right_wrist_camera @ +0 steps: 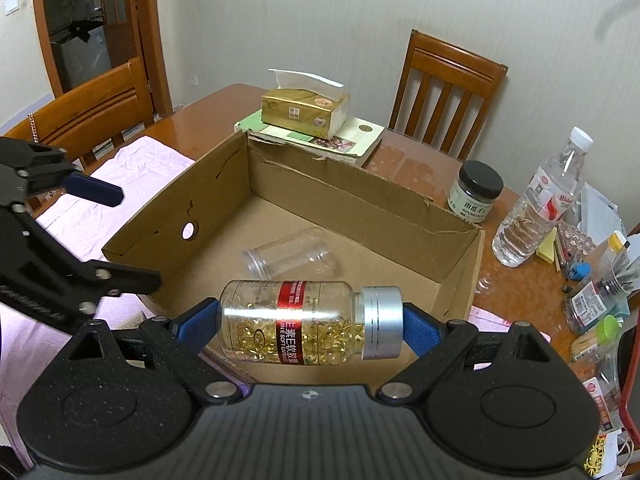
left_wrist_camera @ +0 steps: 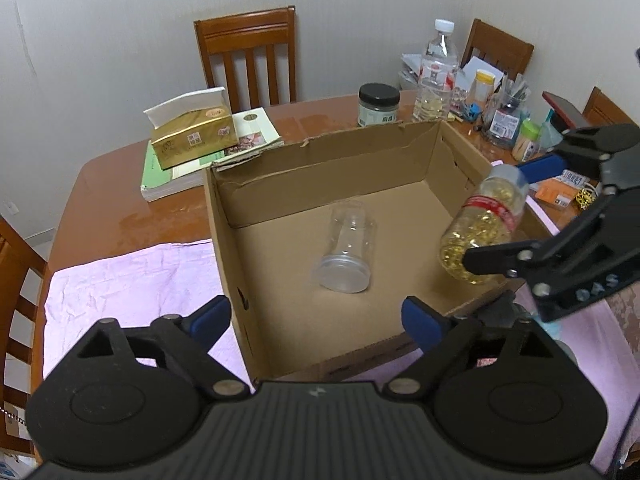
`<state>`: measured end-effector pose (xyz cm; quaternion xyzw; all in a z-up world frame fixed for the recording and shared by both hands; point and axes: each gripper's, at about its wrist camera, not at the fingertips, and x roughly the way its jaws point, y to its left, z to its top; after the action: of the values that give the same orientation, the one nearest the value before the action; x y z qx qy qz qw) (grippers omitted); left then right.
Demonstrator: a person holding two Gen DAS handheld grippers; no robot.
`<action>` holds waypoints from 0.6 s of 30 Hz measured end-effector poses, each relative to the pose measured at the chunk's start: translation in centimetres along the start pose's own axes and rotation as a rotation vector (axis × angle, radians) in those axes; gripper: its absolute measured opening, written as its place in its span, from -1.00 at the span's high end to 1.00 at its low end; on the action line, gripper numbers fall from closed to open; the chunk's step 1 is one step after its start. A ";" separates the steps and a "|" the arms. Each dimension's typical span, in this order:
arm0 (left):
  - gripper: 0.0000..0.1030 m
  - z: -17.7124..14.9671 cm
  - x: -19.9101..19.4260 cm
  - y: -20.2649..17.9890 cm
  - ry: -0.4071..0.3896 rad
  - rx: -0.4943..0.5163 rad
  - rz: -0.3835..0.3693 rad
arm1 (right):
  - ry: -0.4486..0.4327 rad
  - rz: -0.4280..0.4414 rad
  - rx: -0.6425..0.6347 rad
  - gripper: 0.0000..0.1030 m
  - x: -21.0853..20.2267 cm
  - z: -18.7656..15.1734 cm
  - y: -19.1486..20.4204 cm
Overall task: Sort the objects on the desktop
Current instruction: 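Open the left tool to drop the jar while the right tool releases the bottle into the box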
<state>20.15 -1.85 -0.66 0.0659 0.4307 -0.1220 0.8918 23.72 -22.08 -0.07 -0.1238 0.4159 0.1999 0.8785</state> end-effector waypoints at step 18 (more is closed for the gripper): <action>-0.81 -3.4 -2.0 0.2 -0.002 -0.021 -0.007 | 0.037 -0.016 0.039 -0.99 1.5 -0.9 0.1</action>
<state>16.45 -0.57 -1.19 0.0551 0.4312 -0.1208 0.8925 23.89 -22.00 -1.80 -0.1136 0.4348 0.1822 0.8746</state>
